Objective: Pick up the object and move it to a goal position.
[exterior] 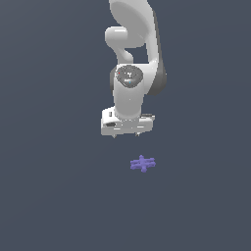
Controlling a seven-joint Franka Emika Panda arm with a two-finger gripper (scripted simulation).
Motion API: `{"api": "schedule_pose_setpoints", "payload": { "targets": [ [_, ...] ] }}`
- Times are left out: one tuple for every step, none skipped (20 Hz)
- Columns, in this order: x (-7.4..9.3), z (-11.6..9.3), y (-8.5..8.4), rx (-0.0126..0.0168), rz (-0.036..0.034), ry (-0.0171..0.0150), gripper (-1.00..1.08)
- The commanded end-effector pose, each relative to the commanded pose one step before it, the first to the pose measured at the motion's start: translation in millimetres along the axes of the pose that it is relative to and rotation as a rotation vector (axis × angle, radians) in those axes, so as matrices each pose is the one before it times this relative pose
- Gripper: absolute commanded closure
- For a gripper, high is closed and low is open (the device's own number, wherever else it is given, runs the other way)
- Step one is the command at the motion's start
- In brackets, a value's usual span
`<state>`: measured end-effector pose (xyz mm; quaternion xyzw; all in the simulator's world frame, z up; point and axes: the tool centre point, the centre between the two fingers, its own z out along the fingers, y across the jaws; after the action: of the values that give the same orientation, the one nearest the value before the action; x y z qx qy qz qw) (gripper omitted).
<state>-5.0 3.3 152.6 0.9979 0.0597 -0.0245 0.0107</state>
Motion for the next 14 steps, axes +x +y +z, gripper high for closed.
{"api": "schedule_pose_setpoints", "payload": {
  "targets": [
    [4.04,3.09,-2.68,-0.00213,-0.04728,0.00081,-0.92],
    [1.98,1.42,-1.15,-0.00094,-0.02231,0.00050,-0.92],
    [2.13,1.53,-1.20,-0.00096,-0.02384,0.00053,-0.92],
    [2.29,1.65,-1.25,-0.00096,-0.02543,0.00057,-0.92],
    [2.46,1.76,-1.27,-0.00096,-0.02701,0.00063,-0.92],
    [2.63,1.88,-1.30,-0.00095,-0.02861,0.00069,-0.92],
    [2.80,1.99,-1.32,-0.00093,-0.03019,0.00076,-0.92],
    [2.97,2.11,-1.31,-0.00090,-0.03170,0.00083,-0.92],
    [3.03,2.15,-1.26,-0.00083,-0.03210,0.00089,-0.92],
    [3.05,2.16,-1.19,-0.00076,-0.03204,0.00093,-0.92],
    [3.07,2.17,-1.11,-0.00069,-0.03199,0.00099,-0.92],
    [3.09,2.18,-1.04,-0.00062,-0.03193,0.00104,-0.92],
    [3.10,2.19,-0.96,-0.00056,-0.03187,0.00111,-0.92],
    [3.11,2.20,-0.88,-0.00050,-0.03180,0.00117,-0.92]
  ]
}}
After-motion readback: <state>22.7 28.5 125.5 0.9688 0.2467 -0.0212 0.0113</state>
